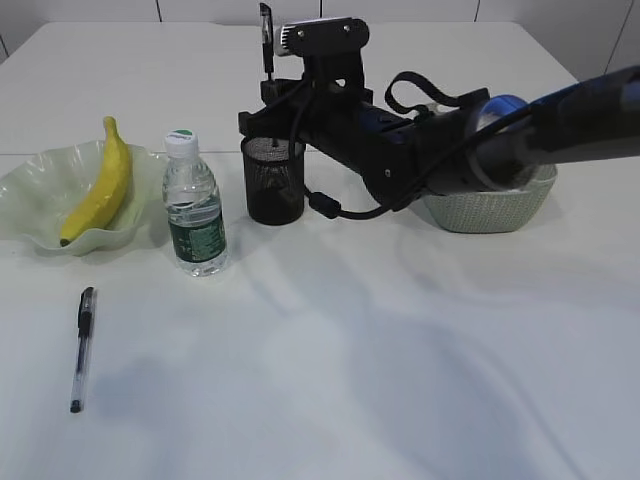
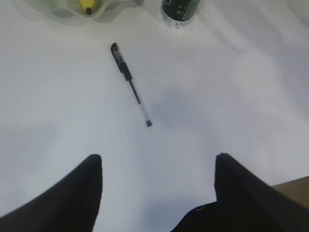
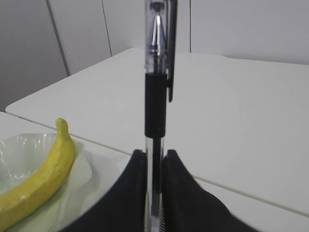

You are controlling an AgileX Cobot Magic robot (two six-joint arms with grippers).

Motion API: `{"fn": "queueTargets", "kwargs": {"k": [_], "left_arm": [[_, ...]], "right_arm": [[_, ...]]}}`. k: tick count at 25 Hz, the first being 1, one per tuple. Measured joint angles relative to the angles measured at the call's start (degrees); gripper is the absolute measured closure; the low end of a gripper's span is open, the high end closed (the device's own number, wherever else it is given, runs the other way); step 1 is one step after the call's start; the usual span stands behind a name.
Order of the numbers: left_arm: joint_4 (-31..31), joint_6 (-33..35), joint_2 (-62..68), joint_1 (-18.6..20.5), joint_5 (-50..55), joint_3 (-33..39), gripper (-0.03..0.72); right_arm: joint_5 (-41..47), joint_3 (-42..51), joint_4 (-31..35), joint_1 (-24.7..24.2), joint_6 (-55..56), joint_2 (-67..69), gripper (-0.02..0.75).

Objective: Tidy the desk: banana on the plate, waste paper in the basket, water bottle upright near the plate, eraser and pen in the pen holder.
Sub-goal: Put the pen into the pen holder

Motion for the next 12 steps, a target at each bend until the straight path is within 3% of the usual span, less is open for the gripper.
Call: {"fn": "queueTargets", "kwargs": {"k": [12], "left_arm": [[0.0, 0.0, 0.0, 0.0, 0.1, 0.0, 0.17]], "right_arm": [[0.85, -0.85, 0.29, 0.0, 0.0, 2.8, 0.696]]}}
